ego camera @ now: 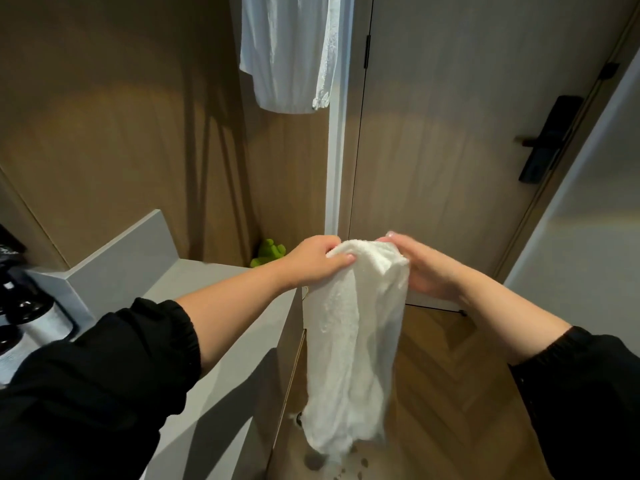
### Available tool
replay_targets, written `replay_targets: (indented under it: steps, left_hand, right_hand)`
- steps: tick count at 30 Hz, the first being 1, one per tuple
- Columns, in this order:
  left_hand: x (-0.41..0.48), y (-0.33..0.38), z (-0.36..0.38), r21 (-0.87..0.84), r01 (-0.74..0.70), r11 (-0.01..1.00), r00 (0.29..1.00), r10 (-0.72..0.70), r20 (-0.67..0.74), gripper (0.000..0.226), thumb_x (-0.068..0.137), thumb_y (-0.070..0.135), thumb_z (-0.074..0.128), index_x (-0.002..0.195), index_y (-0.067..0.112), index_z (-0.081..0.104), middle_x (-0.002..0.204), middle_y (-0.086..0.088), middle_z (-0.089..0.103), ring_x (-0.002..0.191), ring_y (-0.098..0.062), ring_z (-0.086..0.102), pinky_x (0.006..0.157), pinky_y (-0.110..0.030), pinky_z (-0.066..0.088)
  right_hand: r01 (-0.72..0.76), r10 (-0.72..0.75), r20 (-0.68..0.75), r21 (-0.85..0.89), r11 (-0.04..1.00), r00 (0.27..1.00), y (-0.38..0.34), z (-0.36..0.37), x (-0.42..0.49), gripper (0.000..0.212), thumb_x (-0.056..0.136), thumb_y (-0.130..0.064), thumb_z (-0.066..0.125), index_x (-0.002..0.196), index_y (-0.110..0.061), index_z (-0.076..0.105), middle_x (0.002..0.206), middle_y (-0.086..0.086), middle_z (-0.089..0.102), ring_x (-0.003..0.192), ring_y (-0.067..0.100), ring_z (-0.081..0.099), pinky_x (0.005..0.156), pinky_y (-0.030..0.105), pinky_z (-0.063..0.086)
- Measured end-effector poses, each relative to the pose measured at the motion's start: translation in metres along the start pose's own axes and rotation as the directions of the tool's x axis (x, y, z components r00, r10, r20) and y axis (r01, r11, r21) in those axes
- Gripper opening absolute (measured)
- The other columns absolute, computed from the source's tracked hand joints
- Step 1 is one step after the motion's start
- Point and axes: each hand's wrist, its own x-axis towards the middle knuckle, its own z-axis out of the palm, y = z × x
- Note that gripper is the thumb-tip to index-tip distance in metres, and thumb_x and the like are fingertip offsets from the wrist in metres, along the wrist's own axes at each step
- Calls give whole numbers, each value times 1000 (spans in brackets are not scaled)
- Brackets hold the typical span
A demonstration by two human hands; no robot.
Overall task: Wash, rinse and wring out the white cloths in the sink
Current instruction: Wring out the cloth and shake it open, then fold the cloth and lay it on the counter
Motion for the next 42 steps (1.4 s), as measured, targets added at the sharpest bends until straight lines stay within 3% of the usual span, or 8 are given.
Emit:
replay_targets:
  steps: [4,14,18,26,31,36,39,42]
  left_hand:
    - [0,4,-6,179,-65,982,989,88,-122,39,83,43,70,72,12,49,71,-2,51,63,-13,42,60,-28,34]
    - [0,-13,-56,485,168,858,971,-228,67,38,71,34,83,89,5,69,84,-5,62,80,-23,57,64,-27,43]
    - [-7,-32,-86,-6,336,942,942,-336,-5,31,72,26,83,94,8,73,94,-5,69,88,-20,65,71,-25,54]
    - [-22,-31,-156,-749,91,656,890,-391,-234,31,86,21,68,114,9,67,94,-6,73,82,-17,69,69,-29,54]
    - [-34,-48,-218,-279,232,932,698,-359,-620,17,77,26,69,84,10,69,72,-2,59,63,-13,52,54,-23,38]
    - [-46,-79,-246,71,363,929,596,-173,-784,11,89,26,62,81,18,67,76,1,63,70,-15,55,61,-27,41]
    - [-64,-130,-230,192,464,865,726,-247,-641,16,88,30,64,85,15,68,82,-1,64,76,-18,56,68,-32,42]
    - [-89,-180,-196,191,523,831,849,-487,-204,33,91,38,62,91,6,71,85,-7,65,79,-16,55,74,-35,43]
  right_hand:
    - [15,-234,-211,-713,701,949,8,15,7,61,75,-14,69,128,-19,39,120,2,45,101,17,53,79,25,47]
    - [157,-311,-122,-658,736,943,-29,-9,32,39,76,5,70,107,-18,64,102,-2,69,91,7,65,81,21,53]
    - [267,-343,-293,-270,925,892,-45,-2,51,25,82,5,66,104,-8,69,92,5,71,83,18,66,74,26,56]
    - [352,-244,-349,289,890,905,-114,41,111,22,86,-2,65,107,4,65,77,12,69,61,19,68,56,28,56]
    - [341,-290,-400,60,938,869,-147,95,181,15,83,-15,73,97,-11,71,95,5,69,86,19,65,63,25,53]
    - [504,-526,-297,-155,850,797,-161,139,231,20,85,-15,67,105,-12,68,96,-3,65,90,11,62,72,19,53]
    - [468,-518,-35,-381,798,855,-127,145,255,24,84,-11,68,108,-11,65,101,1,64,92,13,61,76,23,53]
    - [302,49,407,-746,593,912,-77,136,269,33,87,-19,67,120,-16,61,116,0,63,104,20,60,90,32,52]
